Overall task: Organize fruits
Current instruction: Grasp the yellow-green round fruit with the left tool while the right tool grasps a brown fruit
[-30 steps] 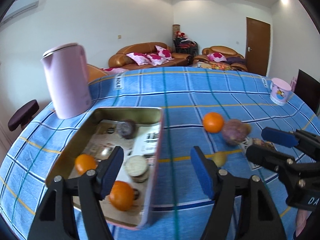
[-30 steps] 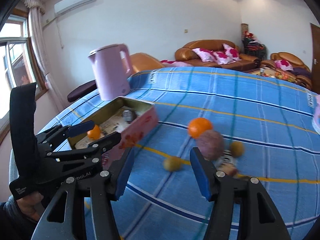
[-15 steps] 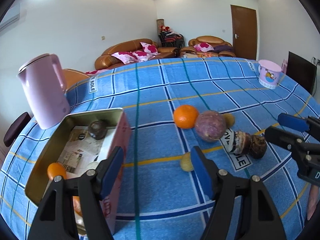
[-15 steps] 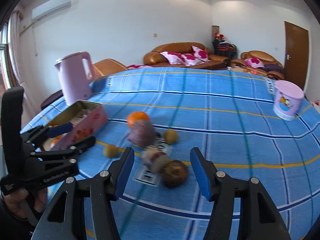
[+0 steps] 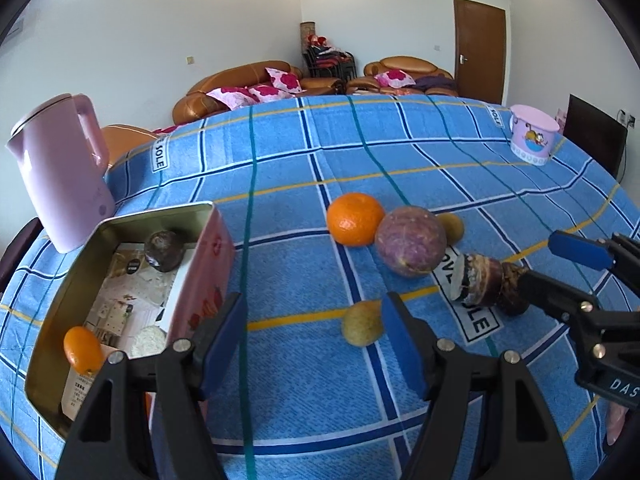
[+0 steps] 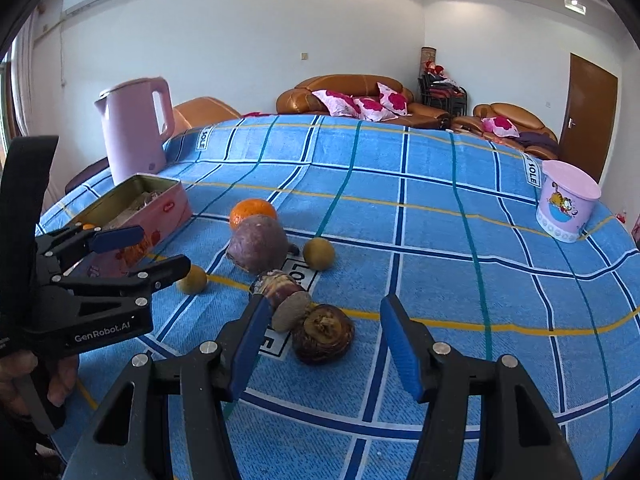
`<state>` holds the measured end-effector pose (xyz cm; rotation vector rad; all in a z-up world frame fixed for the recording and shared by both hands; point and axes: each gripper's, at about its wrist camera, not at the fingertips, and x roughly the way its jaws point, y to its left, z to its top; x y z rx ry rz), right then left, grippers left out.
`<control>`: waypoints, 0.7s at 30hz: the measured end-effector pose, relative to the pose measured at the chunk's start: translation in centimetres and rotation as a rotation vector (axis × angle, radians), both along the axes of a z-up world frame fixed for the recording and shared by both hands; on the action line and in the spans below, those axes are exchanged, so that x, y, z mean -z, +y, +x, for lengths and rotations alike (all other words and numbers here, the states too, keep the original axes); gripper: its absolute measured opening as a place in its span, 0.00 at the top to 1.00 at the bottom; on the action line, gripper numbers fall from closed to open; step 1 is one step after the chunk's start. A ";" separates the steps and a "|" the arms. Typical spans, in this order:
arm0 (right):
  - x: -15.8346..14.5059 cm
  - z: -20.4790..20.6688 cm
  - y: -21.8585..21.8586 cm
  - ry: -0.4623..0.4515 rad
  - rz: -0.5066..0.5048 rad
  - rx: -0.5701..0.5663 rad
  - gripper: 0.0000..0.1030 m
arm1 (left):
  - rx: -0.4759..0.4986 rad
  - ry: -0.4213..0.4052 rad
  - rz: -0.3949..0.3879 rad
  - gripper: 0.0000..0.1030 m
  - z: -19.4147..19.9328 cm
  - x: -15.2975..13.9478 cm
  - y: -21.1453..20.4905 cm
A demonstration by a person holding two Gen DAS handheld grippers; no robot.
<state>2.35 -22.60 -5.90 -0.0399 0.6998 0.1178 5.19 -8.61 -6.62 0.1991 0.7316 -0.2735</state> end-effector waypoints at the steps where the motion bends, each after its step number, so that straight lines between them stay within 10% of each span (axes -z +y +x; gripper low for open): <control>1: 0.1 0.1 0.1 0.006 -0.001 0.000 0.42 | 0.004 0.002 0.002 0.30 0.0 0.1 -0.1; 21: 1.9 1.9 -0.3 0.162 0.058 -0.022 0.53 | 0.091 0.159 -0.029 0.65 1.5 1.9 -1.1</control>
